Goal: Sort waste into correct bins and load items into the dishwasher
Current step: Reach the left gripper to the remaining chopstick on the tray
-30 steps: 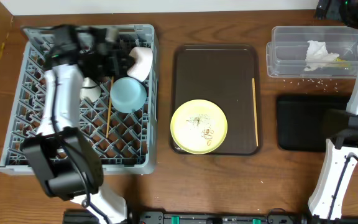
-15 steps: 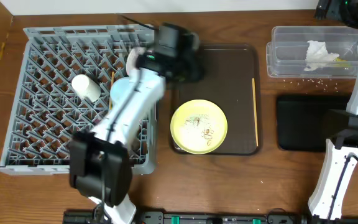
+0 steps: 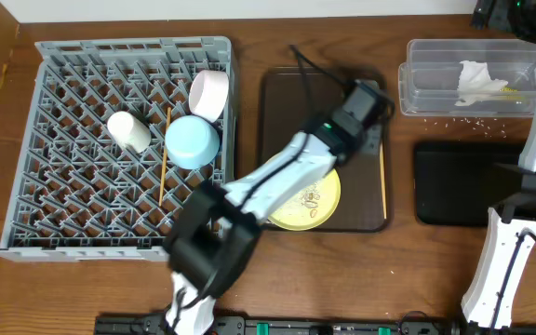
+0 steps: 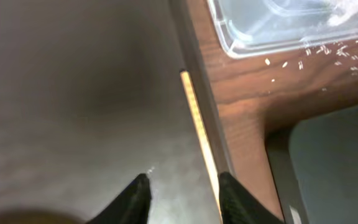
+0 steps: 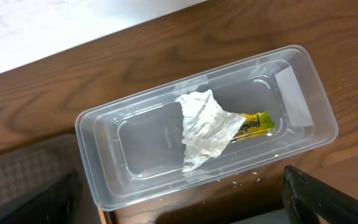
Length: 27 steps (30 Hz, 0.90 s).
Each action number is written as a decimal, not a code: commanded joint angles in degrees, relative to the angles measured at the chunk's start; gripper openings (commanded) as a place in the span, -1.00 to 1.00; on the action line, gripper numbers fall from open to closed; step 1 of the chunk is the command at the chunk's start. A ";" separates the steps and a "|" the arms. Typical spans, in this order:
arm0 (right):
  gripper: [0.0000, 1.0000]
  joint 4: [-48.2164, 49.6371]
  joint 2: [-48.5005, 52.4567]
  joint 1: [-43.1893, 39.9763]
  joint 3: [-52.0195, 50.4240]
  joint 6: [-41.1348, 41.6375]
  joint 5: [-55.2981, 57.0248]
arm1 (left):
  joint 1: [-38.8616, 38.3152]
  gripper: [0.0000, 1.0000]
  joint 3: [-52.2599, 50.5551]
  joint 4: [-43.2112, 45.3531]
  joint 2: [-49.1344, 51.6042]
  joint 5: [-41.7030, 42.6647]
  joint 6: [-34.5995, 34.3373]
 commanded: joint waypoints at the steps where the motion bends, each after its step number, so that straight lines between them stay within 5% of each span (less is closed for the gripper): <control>1: 0.99 -0.11 -1.29 -0.07 0.59 -0.31 0.35 | -1.42 -0.20 -0.20 3.91 4.55 -1.97 -0.74; 14: 0.99 -0.11 -1.29 -0.07 0.59 -0.31 0.37 | -1.86 -0.21 -0.20 12.13 13.57 -2.05 4.09; 27: 0.98 -0.11 -1.29 -0.07 0.59 -0.31 0.37 | -1.97 -0.33 -0.20 14.32 15.45 -10.99 4.09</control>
